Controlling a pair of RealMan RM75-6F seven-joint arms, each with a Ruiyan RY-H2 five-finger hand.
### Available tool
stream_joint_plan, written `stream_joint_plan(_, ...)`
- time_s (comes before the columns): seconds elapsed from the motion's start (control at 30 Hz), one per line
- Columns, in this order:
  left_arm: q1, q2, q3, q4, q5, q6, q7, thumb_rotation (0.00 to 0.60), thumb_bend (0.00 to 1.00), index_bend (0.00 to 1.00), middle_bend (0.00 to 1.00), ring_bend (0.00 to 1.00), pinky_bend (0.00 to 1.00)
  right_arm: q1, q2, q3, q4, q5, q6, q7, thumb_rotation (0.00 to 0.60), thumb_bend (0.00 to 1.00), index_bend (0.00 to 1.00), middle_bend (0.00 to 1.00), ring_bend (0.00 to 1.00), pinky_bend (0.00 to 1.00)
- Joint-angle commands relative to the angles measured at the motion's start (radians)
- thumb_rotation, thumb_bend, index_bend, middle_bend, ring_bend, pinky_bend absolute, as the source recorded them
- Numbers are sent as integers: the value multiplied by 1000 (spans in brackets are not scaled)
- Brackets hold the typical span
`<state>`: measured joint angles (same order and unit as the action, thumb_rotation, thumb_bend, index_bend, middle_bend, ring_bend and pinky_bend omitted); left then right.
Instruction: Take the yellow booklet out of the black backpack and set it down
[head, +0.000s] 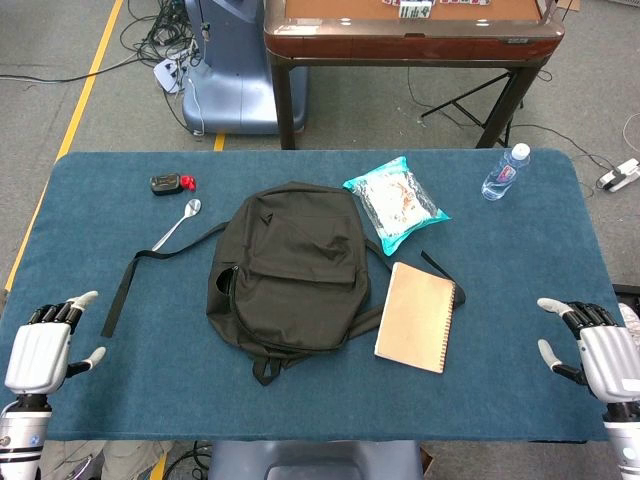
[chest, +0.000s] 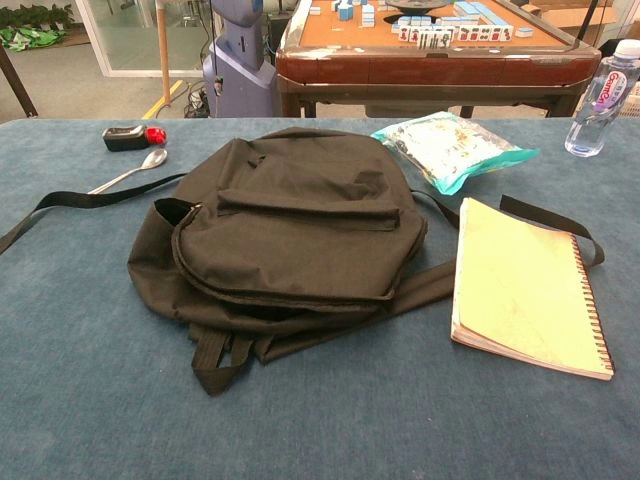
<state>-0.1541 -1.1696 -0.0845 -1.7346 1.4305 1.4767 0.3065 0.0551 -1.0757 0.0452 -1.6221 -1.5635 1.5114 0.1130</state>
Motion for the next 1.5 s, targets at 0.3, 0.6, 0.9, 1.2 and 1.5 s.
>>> stream_joint_plan(0.3, 2, 0, 2, 1, 0, 1, -1, 600, 169, 247, 294, 308, 249, 6, 3, -4, -1, -8, -7, -1, 600, 326, 266, 344, 268, 248)
stream_joint_plan(0.6, 2, 2, 3, -7, 10, 5, 2, 600, 169, 248, 294, 308, 249, 19, 8, -15, -8, -35, -20, -4, 600, 327, 266, 345, 268, 248)
stream_joint_plan(0.9, 3, 4, 6, -19, 25, 12, 5, 600, 169, 247, 294, 308, 249, 115, 22, -31, -38, -134, -129, -66, 600, 300, 265, 345, 268, 249)
stream_joint_plan(1.2, 8, 16, 12, -31, 45, 24, 6, 600, 170, 247, 294, 308, 249, 260, -54, -7, -79, -200, -268, -119, 600, 107, 266, 341, 269, 248)
stream_joint_plan(1.5, 17, 26, 15, -47, 57, 39, 5, 600, 170, 247, 294, 308, 248, 422, -176, 41, -84, -154, -467, -194, 600, 41, 249, 281, 231, 249)
